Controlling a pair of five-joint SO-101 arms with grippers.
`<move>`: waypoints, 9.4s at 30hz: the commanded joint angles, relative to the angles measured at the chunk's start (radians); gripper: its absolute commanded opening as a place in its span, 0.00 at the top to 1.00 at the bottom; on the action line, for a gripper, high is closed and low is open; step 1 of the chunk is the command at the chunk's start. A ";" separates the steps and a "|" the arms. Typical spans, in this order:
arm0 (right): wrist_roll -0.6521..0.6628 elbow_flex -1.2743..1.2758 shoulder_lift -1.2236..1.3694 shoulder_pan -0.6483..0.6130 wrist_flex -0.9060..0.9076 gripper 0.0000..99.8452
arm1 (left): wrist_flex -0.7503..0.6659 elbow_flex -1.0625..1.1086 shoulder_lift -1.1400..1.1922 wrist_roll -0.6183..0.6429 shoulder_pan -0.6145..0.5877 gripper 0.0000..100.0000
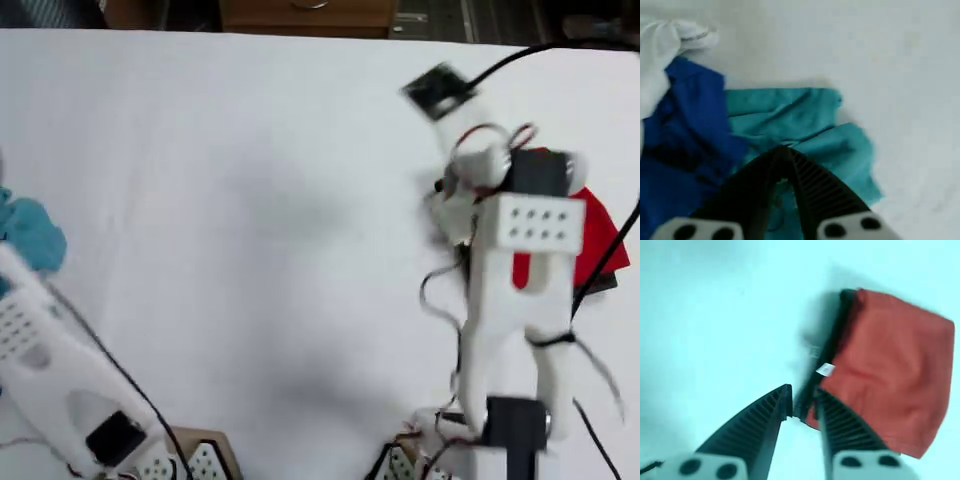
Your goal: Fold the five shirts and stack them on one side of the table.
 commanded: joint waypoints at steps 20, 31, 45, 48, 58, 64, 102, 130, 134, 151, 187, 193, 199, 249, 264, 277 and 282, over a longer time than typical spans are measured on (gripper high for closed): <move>0.055 0.350 -0.354 -0.108 -0.025 0.79 | -0.267 0.159 0.112 -0.514 -0.428 0.81; 0.057 0.454 -0.354 -0.105 -0.024 0.79 | -0.014 -0.015 0.163 -0.483 -0.374 0.98; 0.052 0.466 -0.351 -0.107 -0.102 0.79 | 0.018 -0.140 -0.368 -0.074 0.006 0.98; 0.049 0.470 -0.346 -0.081 -0.101 0.79 | 0.018 -0.140 -0.531 -0.063 0.252 0.98; -0.023 0.466 -0.354 0.291 -0.236 0.79 | 0.017 0.544 -0.825 -0.060 0.987 0.98; -0.018 0.448 -0.354 0.403 -0.255 0.79 | 0.014 0.826 -0.922 -0.061 1.056 0.98; -0.021 0.809 -0.262 -0.651 -0.487 0.64 | -0.353 1.277 -0.970 -0.404 0.106 0.76; -0.012 0.543 0.424 -0.753 -0.625 0.69 | -0.345 1.282 -0.968 -0.407 -0.075 0.76; -0.014 0.502 0.437 -0.630 -0.625 0.94 | -0.345 1.282 -0.968 -0.407 -0.077 0.76; 0.169 -0.126 0.417 -0.148 -0.139 0.98 | -0.344 1.282 -0.968 -0.407 -0.069 0.76; 0.018 0.063 0.661 -0.398 -0.639 0.98 | -0.353 1.280 -0.968 -0.405 -0.264 0.76; 0.023 -0.209 0.561 -0.318 -0.397 0.98 | -0.353 1.282 -0.967 -0.402 -0.236 0.77; 0.025 -0.391 0.404 -0.325 -0.225 0.98 | -0.353 1.285 -0.967 -0.399 -0.198 0.77; 0.109 -0.508 0.321 -0.081 -0.153 0.98 | -0.089 1.297 -0.611 -0.707 0.962 0.76; 0.109 -0.503 0.321 -0.077 -0.159 0.98 | -0.339 1.633 -0.612 -0.723 1.103 0.77; 0.109 -0.503 0.321 -0.079 -0.156 0.98 | -0.493 1.638 -0.614 -0.760 1.076 0.97; 0.109 -0.503 0.321 -0.073 -0.154 0.98 | -0.480 1.595 -0.623 -0.758 1.028 0.98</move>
